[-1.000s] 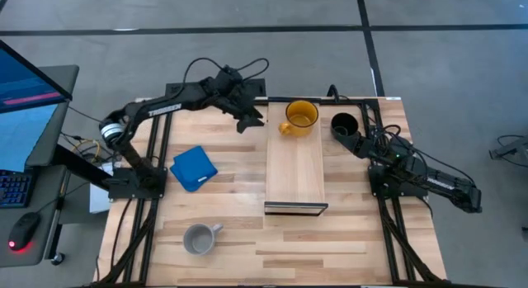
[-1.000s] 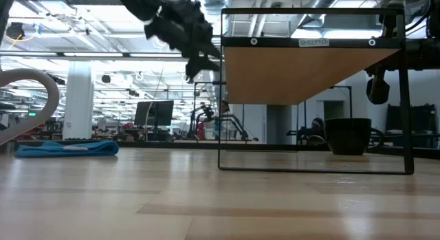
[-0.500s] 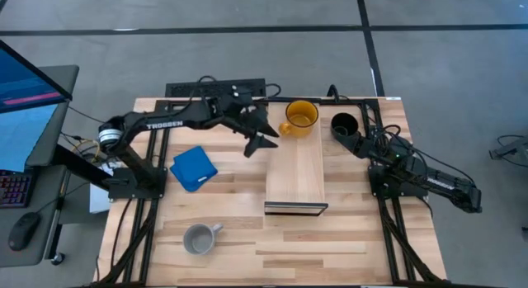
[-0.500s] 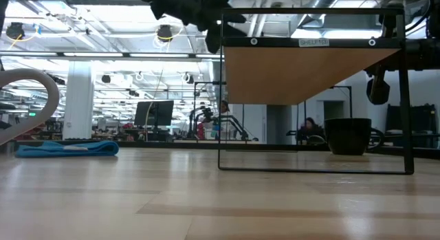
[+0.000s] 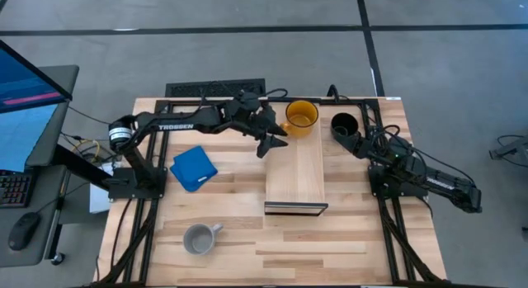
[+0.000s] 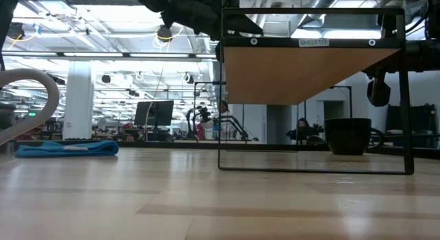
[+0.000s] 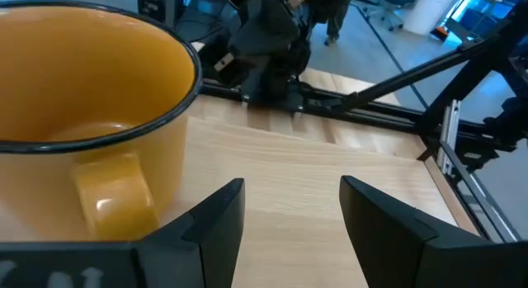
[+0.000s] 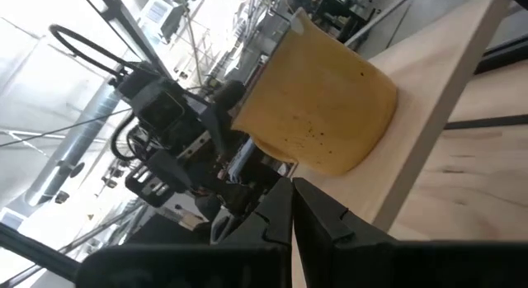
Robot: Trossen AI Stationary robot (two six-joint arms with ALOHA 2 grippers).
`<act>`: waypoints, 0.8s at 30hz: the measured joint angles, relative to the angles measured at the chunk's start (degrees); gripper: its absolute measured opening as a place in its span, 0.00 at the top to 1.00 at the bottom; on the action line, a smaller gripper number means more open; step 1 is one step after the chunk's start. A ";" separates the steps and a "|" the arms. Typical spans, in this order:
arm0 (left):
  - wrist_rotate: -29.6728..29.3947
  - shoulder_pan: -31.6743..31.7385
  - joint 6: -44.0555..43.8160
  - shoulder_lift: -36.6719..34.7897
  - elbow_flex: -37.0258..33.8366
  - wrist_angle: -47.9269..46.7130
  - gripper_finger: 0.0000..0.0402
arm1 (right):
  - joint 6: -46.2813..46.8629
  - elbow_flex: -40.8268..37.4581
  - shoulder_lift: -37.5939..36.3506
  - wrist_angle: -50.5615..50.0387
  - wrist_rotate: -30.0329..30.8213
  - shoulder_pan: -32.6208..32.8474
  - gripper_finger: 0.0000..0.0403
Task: Stack small to large cups/mugs on shelf
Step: Put the yellow mug on the shelf
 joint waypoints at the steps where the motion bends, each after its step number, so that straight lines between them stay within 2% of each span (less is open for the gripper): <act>1: 0.10 0.00 -0.29 -0.04 0.00 -0.10 0.53 | 0.00 0.00 0.00 0.07 0.02 0.00 0.92; 4: -0.27 0.02 -0.97 -0.10 0.00 -0.31 0.53 | 0.00 0.00 0.00 0.03 0.02 0.00 0.92; 10: -4.80 -0.09 -1.38 -0.13 0.00 -1.72 0.53 | 0.00 0.00 0.00 0.03 0.00 0.00 0.92; 14: -5.13 -0.11 -2.33 -0.16 0.00 -2.31 0.53 | -0.18 0.00 0.00 0.02 0.00 0.00 0.92; 20: -5.17 -0.28 -3.35 -0.17 0.00 -2.94 0.53 | -7.96 0.00 0.00 -1.22 0.02 0.00 0.92; 24: -5.43 -0.80 -3.45 -0.17 0.00 -3.21 0.53 | -7.87 0.00 0.00 -1.31 0.02 0.00 0.92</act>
